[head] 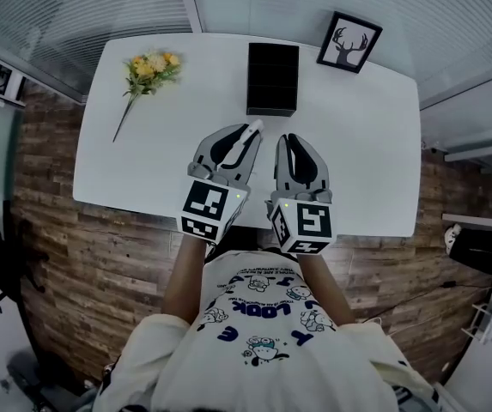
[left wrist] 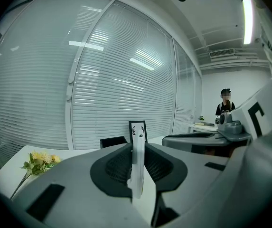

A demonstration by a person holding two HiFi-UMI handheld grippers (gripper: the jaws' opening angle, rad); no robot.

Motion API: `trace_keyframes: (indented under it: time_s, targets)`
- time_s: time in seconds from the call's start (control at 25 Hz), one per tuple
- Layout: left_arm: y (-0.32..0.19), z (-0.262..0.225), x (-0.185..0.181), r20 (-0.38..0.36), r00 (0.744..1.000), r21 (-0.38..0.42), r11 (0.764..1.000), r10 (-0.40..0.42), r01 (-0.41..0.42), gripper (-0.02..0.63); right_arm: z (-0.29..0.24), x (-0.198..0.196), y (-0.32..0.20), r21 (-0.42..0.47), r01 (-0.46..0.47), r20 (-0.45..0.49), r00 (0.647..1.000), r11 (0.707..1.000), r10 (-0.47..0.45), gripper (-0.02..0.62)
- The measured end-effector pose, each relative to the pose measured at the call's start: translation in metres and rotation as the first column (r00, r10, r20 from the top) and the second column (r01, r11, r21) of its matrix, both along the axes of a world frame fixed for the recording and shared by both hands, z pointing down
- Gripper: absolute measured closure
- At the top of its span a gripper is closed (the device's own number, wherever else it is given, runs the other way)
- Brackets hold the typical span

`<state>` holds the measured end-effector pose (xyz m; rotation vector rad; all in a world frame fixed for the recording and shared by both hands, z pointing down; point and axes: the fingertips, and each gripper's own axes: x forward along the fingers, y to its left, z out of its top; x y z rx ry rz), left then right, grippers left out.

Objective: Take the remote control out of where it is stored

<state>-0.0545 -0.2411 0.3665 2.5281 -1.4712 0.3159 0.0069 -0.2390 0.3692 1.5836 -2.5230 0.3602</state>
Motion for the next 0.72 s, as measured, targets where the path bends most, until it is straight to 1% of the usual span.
trace_keyframes:
  time_s: [0.72]
  targets:
    - [0.0004,-0.0006,0.0030,0.003,1.000,0.002,1.000,0.000,0.000,0.528,0.0004,0.0062,-0.0041,0.000,-0.008,0.002,1.000,1.000,0.008,0.538]
